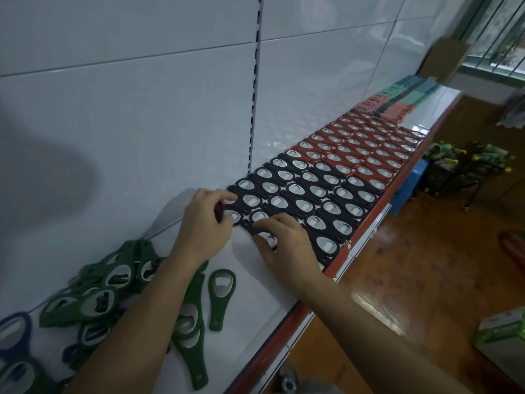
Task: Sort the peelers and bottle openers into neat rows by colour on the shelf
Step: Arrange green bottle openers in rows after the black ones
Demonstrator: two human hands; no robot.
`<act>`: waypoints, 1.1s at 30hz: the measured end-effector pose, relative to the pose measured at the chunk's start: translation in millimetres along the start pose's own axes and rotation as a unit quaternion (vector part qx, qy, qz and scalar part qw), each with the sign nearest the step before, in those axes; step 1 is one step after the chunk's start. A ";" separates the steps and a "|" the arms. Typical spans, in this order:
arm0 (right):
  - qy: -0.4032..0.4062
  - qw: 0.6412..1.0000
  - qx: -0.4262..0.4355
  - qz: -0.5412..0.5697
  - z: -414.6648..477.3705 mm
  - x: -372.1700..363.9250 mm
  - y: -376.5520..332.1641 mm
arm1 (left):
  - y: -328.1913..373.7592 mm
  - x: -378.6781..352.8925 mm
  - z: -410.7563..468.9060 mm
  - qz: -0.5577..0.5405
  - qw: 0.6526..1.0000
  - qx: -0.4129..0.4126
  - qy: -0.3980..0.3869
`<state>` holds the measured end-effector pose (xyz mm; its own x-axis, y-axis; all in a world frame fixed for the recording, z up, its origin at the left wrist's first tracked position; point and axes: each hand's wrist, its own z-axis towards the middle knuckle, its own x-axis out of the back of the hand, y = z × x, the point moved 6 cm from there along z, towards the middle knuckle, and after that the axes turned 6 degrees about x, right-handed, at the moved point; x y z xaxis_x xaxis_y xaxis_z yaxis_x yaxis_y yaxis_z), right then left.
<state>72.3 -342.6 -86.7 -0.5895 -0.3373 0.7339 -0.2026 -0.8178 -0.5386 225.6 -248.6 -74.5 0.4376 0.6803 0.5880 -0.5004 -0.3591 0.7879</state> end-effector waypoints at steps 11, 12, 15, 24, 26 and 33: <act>0.081 0.955 -0.086 0.271 10.3 33.9 -8.8 | 29.3 -28.6 -18.9 -0.564 0.809 0.131 -0.096; 0.089 0.949 -0.094 0.287 9.7 38.5 -4.7 | 26.6 -31.0 -18.9 -0.551 0.816 0.147 -0.090; 0.108 0.930 -0.133 0.324 4.1 55.2 11.0 | 22.6 -30.9 -18.7 -0.437 0.888 0.121 -0.083; -0.099 0.989 -0.079 0.072 -6.4 75.8 45.7 | 15.9 -64.2 -32.5 0.147 0.973 -0.123 -0.127; -0.145 0.987 -0.055 0.041 -4.7 74.2 41.5 | 13.8 -63.1 -29.8 0.130 0.977 -0.119 -0.121; -0.255 0.966 -0.024 -0.032 -10.1 55.2 37.2 | 14.2 -64.5 -32.1 0.140 0.976 -0.108 -0.126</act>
<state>24.3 -387.0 -70.4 -0.1150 -0.4835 0.8677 -0.2687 -0.8258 -0.4958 166.2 -277.1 -107.1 0.4177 0.3852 0.8229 -0.7606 -0.3471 0.5486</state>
